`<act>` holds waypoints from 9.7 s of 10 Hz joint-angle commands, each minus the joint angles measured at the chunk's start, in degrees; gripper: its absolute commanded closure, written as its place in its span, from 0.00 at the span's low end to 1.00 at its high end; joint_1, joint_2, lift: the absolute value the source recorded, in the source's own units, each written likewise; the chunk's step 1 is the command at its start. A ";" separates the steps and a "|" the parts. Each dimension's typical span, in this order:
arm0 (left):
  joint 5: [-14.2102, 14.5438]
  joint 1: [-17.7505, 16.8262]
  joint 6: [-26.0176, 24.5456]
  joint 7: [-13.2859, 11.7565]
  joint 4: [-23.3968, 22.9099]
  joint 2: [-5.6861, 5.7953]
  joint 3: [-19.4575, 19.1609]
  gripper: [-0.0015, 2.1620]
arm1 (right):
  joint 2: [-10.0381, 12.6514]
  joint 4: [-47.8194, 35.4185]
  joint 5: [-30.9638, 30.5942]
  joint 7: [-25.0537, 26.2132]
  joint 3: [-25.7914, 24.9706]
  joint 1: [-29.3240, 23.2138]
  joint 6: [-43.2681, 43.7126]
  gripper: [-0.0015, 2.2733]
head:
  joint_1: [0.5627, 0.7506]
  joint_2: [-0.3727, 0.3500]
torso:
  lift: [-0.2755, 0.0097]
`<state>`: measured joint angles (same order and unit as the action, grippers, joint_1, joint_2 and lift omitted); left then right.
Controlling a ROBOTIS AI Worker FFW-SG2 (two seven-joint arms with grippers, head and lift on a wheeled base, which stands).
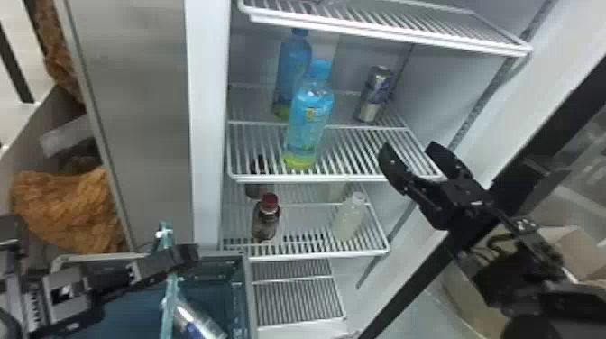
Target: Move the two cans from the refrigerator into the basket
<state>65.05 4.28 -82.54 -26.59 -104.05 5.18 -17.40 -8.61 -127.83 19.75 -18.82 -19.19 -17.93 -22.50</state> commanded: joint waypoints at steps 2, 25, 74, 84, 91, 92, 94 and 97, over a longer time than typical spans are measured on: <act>0.07 -0.20 0.00 0.31 0.20 -0.26 0.03 0.55 | 0.00 4.01 -0.09 2.03 -0.01 3.03 2.12 0.06 | 0.70 0.09 | 0.84; 0.76 -0.62 0.70 0.49 1.74 -0.09 1.75 0.55 | -0.62 39.87 -10.38 8.62 8.22 34.67 3.38 0.06 | 0.63 0.10 | 0.84; 2.93 0.36 2.11 -0.30 3.43 0.97 2.20 0.55 | -7.91 -17.79 3.68 8.98 7.87 -6.96 -24.46 0.56 | 0.70 0.19 | 0.84; 3.50 0.36 2.39 -0.48 3.43 0.79 2.32 0.55 | -7.91 -4.57 10.19 3.18 24.56 -2.88 -27.84 0.56 | 0.70 0.46 | 0.84; 3.62 0.36 2.53 -0.48 3.15 0.71 2.32 0.55 | -7.47 13.71 12.59 -4.12 34.04 6.82 -19.68 0.28 | 0.70 0.62 | 0.84; 3.62 0.36 2.53 -0.48 3.15 0.71 2.32 0.55 | -7.47 14.70 13.39 -4.91 34.61 7.25 -18.42 0.21 | 0.70 0.63 | 0.84; 3.62 0.50 2.53 -0.48 3.15 0.71 2.32 0.55 | -7.38 15.26 14.65 -5.44 34.72 7.10 -17.71 0.13 | 0.70 0.65 | 0.84; 3.62 0.50 2.53 -0.48 3.15 0.71 2.32 0.55 | -6.68 11.60 10.19 -6.23 27.87 3.87 -17.71 0.13 | 0.70 0.63 | 0.84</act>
<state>68.67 4.77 -80.01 -27.07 -100.90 5.89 -15.08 -15.46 -115.04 31.31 -25.08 10.55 -13.12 -40.15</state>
